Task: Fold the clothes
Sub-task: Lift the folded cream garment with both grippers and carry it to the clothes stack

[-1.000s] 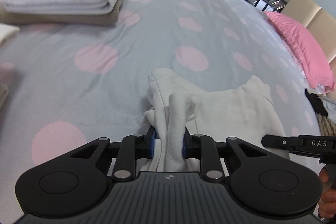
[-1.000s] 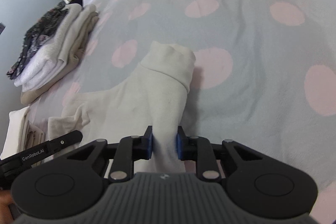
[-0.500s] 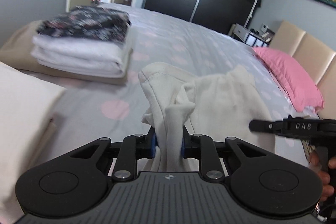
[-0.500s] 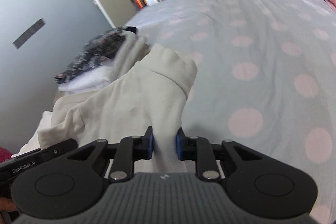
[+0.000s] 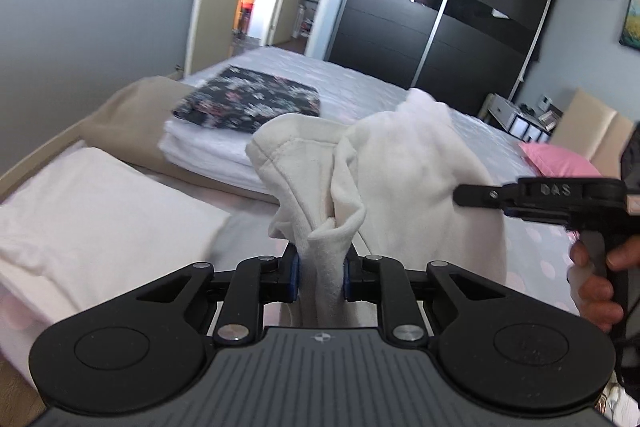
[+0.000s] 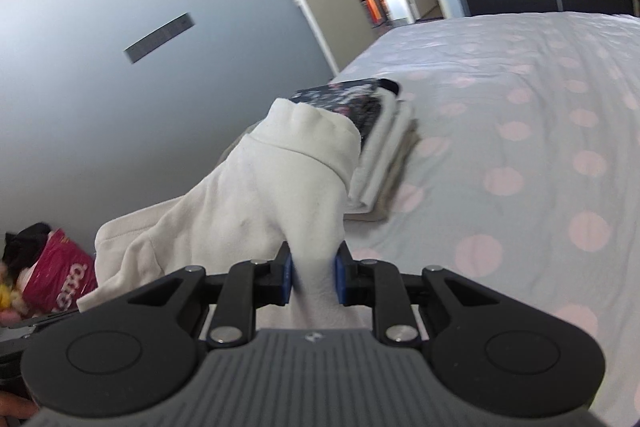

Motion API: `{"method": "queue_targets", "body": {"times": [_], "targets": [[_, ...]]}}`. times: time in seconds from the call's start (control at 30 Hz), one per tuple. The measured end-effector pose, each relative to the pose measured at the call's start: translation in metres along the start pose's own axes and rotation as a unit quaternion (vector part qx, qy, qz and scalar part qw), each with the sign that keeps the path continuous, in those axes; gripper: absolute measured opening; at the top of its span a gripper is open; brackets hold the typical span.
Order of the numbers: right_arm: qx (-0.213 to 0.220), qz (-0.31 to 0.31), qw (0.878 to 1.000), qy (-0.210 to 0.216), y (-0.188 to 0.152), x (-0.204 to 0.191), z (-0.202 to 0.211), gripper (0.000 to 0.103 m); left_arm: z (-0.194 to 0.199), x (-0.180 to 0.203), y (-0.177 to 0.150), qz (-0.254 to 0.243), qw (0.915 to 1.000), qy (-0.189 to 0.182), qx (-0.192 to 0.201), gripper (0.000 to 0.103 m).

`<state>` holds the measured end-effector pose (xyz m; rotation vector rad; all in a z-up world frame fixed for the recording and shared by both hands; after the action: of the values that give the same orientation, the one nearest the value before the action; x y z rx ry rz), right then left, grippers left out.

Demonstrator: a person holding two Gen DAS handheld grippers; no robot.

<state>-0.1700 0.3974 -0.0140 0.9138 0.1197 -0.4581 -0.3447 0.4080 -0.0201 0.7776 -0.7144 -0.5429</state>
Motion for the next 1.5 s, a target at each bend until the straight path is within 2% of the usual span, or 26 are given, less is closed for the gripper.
{"method": "queue_targets", "body": {"times": [0.17, 0.33, 0.6, 0.7, 0.87, 1.03, 1.27, 1.37, 1.43, 1.5], "targets": [[-0.019, 0.036, 0.998, 0.041, 0.015, -0.043, -0.015, 0.023, 0.025, -0.023, 0.005, 0.02, 0.9988, 0.031, 0.032, 0.017], [-0.041, 0.085, 0.993, 0.075, 0.024, -0.096, -0.035, 0.023, 0.049, -0.056, 0.005, 0.067, 0.9936, 0.059, 0.069, 0.017], [-0.056, 0.188, 0.974, 0.11, 0.059, -0.2, -0.069, 0.023, 0.074, -0.116, 0.034, 0.142, 0.9762, 0.1, 0.13, 0.017], [-0.081, 0.206, 0.968, 0.119, 0.065, -0.23, -0.097, 0.023, 0.074, -0.146, 0.038, 0.172, 0.9683, 0.115, 0.139, 0.017], [-0.111, 0.242, 0.955, 0.128, 0.063, -0.275, -0.145, 0.023, 0.071, -0.184, 0.043, 0.195, 0.9596, 0.139, 0.148, 0.017], [-0.132, 0.246, 0.952, 0.126, 0.039, -0.297, -0.195, 0.023, 0.069, -0.228, 0.038, 0.212, 0.9477, 0.181, 0.155, 0.017], [-0.161, 0.253, 0.946, 0.122, 0.006, -0.328, -0.264, 0.024, 0.039, -0.27, 0.007, 0.231, 0.9368, 0.231, 0.125, 0.017], [-0.152, 0.252, 0.949, 0.116, 0.005, -0.329, -0.27, 0.028, 0.028, -0.279, 0.002, 0.227, 0.9347, 0.247, 0.117, 0.018], [-0.141, 0.251, 0.951, 0.111, 0.007, -0.327, -0.27, 0.035, 0.034, -0.276, 0.005, 0.216, 0.9329, 0.26, 0.123, 0.021], [-0.13, 0.25, 0.953, 0.107, 0.01, -0.324, -0.27, 0.037, 0.039, -0.273, 0.008, 0.204, 0.9308, 0.274, 0.13, 0.024]]}}
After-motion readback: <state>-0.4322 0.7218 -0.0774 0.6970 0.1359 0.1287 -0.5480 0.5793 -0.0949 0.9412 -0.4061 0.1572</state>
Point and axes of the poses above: each gripper's, at about its wrist camera, not at the fingertips, and z roughly against the way its jaws point, x to its right, y to its top, the point moved 10 cm from there along -z, roughly the way its jaws point, and after that the axes turned 13 degrees about -y, right-handed, at the moved point
